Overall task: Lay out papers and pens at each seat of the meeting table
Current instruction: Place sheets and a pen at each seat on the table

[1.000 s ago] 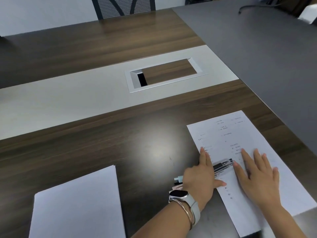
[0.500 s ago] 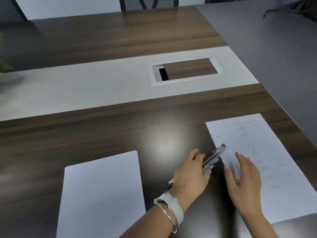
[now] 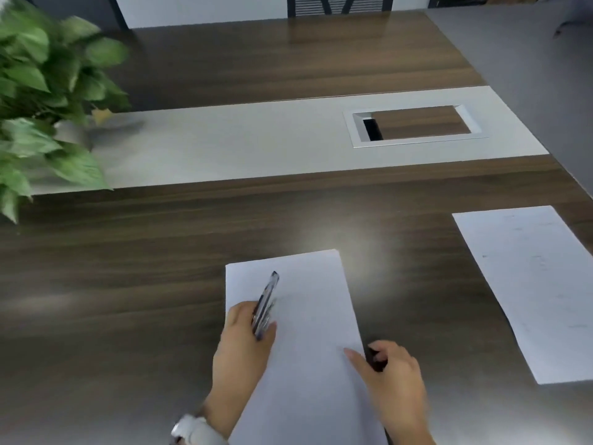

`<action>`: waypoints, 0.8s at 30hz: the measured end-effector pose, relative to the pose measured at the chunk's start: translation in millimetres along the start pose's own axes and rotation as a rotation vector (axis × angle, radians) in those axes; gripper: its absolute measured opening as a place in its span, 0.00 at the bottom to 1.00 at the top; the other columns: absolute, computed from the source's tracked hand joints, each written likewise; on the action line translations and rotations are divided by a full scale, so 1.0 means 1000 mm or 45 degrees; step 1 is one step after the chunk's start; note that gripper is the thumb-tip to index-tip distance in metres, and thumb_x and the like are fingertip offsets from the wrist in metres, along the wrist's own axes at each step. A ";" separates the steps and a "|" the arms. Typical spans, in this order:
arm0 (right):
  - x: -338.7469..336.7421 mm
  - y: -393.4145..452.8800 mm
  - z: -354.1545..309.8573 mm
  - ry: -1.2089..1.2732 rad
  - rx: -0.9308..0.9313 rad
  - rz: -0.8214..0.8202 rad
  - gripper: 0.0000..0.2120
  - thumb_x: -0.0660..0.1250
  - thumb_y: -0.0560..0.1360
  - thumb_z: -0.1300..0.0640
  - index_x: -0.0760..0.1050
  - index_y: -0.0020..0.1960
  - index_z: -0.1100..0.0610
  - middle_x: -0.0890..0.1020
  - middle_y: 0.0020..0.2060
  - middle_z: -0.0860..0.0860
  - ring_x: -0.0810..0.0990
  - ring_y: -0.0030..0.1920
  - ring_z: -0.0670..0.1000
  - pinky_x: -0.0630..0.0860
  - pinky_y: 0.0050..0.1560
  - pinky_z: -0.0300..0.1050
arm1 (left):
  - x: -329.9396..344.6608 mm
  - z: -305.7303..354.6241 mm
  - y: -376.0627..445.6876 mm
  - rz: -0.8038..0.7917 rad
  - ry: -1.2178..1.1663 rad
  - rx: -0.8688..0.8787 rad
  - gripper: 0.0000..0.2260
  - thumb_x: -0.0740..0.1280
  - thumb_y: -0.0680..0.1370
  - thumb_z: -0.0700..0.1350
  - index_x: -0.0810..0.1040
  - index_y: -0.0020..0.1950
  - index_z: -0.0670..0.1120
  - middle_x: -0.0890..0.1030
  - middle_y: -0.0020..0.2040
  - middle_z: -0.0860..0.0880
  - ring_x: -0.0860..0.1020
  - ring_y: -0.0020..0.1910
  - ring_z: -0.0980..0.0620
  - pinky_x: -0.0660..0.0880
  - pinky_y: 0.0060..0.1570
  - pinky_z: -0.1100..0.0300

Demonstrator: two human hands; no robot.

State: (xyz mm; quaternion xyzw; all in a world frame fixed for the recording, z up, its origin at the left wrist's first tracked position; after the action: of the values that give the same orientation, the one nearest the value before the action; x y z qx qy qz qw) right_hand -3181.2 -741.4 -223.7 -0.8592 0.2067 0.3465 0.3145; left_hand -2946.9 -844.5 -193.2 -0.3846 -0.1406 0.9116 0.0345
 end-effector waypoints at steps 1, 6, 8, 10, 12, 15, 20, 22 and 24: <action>0.003 -0.002 0.001 -0.038 0.023 -0.013 0.17 0.71 0.67 0.40 0.75 0.49 0.49 0.76 0.44 0.46 0.73 0.53 0.52 0.71 0.50 0.46 | -0.008 -0.013 -0.004 0.027 -0.040 -0.041 0.14 0.67 0.75 0.43 0.74 0.61 0.48 0.71 0.57 0.52 0.73 0.47 0.52 0.73 0.49 0.55; 0.006 -0.009 0.001 -0.013 0.131 -0.015 0.09 0.70 0.70 0.44 0.74 0.41 0.48 0.78 0.41 0.47 0.75 0.52 0.54 0.68 0.51 0.49 | -0.017 -0.066 -0.014 0.068 -0.318 -0.245 0.13 0.67 0.73 0.38 0.77 0.57 0.45 0.74 0.54 0.46 0.72 0.57 0.45 0.79 0.34 0.61; 0.008 -0.010 0.003 0.091 0.171 -0.025 0.09 0.70 0.71 0.46 0.72 0.35 0.46 0.79 0.38 0.46 0.76 0.49 0.55 0.69 0.51 0.50 | -0.013 -0.074 -0.013 0.044 -0.358 -0.259 0.09 0.66 0.72 0.37 0.77 0.52 0.41 0.75 0.50 0.41 0.74 0.50 0.41 0.74 0.24 0.68; 0.007 -0.009 0.005 0.173 0.177 -0.012 0.10 0.70 0.71 0.47 0.74 0.33 0.46 0.81 0.36 0.47 0.78 0.45 0.55 0.72 0.50 0.50 | -0.012 -0.074 -0.012 0.042 -0.366 -0.252 0.10 0.65 0.73 0.36 0.78 0.53 0.42 0.75 0.51 0.41 0.76 0.46 0.43 0.72 0.22 0.70; 0.004 -0.010 0.006 0.269 0.166 0.016 0.08 0.70 0.72 0.50 0.77 0.34 0.48 0.82 0.36 0.48 0.79 0.43 0.54 0.73 0.46 0.48 | -0.015 -0.071 -0.014 0.051 -0.373 -0.241 0.12 0.65 0.73 0.36 0.78 0.56 0.43 0.74 0.53 0.42 0.77 0.44 0.44 0.72 0.23 0.71; -0.008 -0.010 0.006 0.411 0.155 0.069 0.08 0.69 0.73 0.54 0.79 0.35 0.52 0.82 0.35 0.49 0.78 0.41 0.53 0.69 0.40 0.44 | -0.021 -0.060 -0.015 0.077 -0.304 -0.174 0.15 0.66 0.74 0.38 0.76 0.61 0.44 0.73 0.59 0.45 0.73 0.49 0.53 0.79 0.39 0.61; -0.055 0.015 0.023 0.570 0.197 0.188 0.07 0.70 0.72 0.55 0.81 0.37 0.55 0.82 0.35 0.52 0.78 0.42 0.55 0.69 0.43 0.44 | -0.004 0.011 -0.015 -0.051 0.039 0.134 0.25 0.67 0.75 0.52 0.66 0.71 0.49 0.68 0.68 0.52 0.74 0.55 0.55 0.71 0.52 0.63; -0.077 0.033 0.035 0.569 0.219 0.221 0.07 0.70 0.73 0.54 0.81 0.39 0.56 0.82 0.37 0.52 0.78 0.43 0.54 0.69 0.44 0.44 | 0.025 0.055 -0.019 -0.189 0.197 0.360 0.27 0.65 0.75 0.56 0.63 0.73 0.52 0.64 0.71 0.57 0.74 0.61 0.57 0.71 0.54 0.64; -0.097 0.051 0.047 0.542 0.206 0.260 0.08 0.70 0.73 0.53 0.81 0.40 0.58 0.82 0.37 0.52 0.78 0.42 0.55 0.68 0.44 0.43 | 0.067 0.094 -0.024 -0.378 0.417 0.564 0.29 0.62 0.76 0.60 0.59 0.74 0.53 0.58 0.74 0.60 0.74 0.62 0.57 0.71 0.54 0.63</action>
State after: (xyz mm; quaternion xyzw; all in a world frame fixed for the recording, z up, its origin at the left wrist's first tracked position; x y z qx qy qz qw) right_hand -3298.2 -732.7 -200.2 -0.8596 0.3812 0.1700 0.2948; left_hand -3062.2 -831.6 -170.1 -0.4847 0.0143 0.8310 0.2724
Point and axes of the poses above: each hand's wrist, its own y-axis towards the middle knuckle, its own x-axis out of the palm, z = x × y, the point moved 8 cm from there along y, towards the middle knuckle
